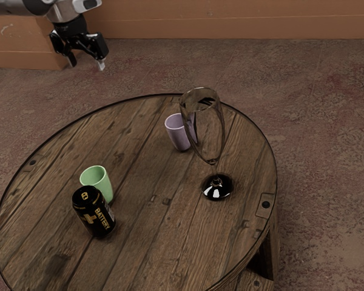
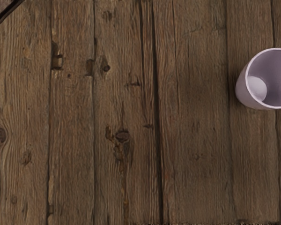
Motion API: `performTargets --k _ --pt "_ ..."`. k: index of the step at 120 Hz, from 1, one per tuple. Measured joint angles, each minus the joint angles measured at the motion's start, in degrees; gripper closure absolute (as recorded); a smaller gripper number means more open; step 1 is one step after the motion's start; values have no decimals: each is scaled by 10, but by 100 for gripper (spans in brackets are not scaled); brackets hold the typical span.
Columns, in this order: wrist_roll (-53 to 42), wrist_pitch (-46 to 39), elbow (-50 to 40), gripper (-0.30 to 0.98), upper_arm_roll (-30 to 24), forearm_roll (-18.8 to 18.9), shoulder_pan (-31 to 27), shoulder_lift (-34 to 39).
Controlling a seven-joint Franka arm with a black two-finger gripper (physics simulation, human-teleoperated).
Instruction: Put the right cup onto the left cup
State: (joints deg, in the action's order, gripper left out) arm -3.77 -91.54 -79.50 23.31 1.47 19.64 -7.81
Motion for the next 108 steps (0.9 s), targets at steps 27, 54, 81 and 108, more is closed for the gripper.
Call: performTargets --k 27,54,81,108 --pt "-15 -52 -3 2 -51 -25 -4 -115" --pt "-26 -147 -40 2 -90 -74 -3 -173" --pt "-51 -238 -86 2 -91 -111 -18 -192" --pt "-73 -283 -39 2 -90 -118 -32 -237"
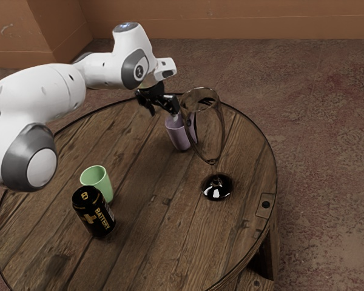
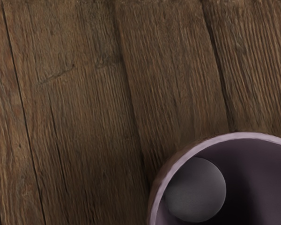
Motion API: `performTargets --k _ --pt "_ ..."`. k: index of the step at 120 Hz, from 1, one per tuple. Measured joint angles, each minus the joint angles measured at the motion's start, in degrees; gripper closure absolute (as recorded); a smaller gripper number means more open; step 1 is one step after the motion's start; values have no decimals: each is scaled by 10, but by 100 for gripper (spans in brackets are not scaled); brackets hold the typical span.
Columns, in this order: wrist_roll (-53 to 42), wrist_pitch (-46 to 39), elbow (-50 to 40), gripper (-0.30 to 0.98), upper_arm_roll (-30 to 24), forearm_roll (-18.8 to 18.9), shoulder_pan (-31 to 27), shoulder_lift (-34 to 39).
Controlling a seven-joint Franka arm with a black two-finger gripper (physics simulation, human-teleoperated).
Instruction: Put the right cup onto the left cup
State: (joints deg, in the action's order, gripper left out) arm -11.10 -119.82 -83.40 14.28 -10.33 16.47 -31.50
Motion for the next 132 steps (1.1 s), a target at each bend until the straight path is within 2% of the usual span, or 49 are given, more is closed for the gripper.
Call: performTargets --k 14,42,54,70,92,102,110,122,132 --pt "-8 -11 23 5 0 -7 0 -30" --pt "-20 -27 16 49 0 -32 -1 -44" --pt "-23 -30 13 62 0 -42 -1 -45" --pt "-26 -31 12 71 0 -48 -1 -45" --pt "-27 -29 12 76 1 -46 0 -33" --pt "-26 -28 -6 77 3 -43 0 -1" --pt "-23 -27 -57 78 3 -40 0 52" --pt "-13 -26 -193 78 4 -18 -2 205" --pt "5 -7 -285 78 4 26 -9 319"
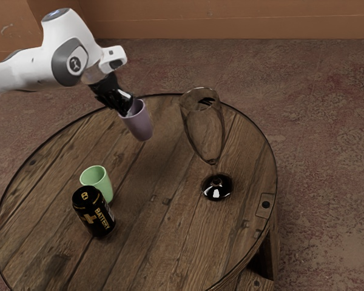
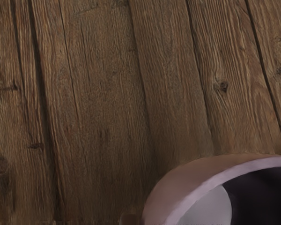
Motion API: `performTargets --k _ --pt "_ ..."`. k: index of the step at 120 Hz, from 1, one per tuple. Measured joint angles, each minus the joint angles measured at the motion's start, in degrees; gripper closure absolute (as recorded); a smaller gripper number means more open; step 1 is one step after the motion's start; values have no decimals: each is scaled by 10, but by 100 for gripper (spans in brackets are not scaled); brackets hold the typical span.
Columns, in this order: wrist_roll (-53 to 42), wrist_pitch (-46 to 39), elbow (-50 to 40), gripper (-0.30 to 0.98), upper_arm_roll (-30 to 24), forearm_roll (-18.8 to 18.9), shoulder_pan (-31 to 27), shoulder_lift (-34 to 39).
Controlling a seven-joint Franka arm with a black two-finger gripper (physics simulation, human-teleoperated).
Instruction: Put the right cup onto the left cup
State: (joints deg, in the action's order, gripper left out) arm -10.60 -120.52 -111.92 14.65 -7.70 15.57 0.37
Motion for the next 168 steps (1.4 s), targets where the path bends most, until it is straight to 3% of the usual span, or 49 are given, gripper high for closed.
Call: performTargets --k 16,38,74,137,168 --pt "31 33 -91 78 1 59 -39 87" --pt "63 51 -111 79 1 96 -79 101" --pt "106 59 -195 79 1 106 -94 166" --pt "156 17 -224 78 1 108 -106 157" --pt "170 11 -223 28 1 104 -105 159"
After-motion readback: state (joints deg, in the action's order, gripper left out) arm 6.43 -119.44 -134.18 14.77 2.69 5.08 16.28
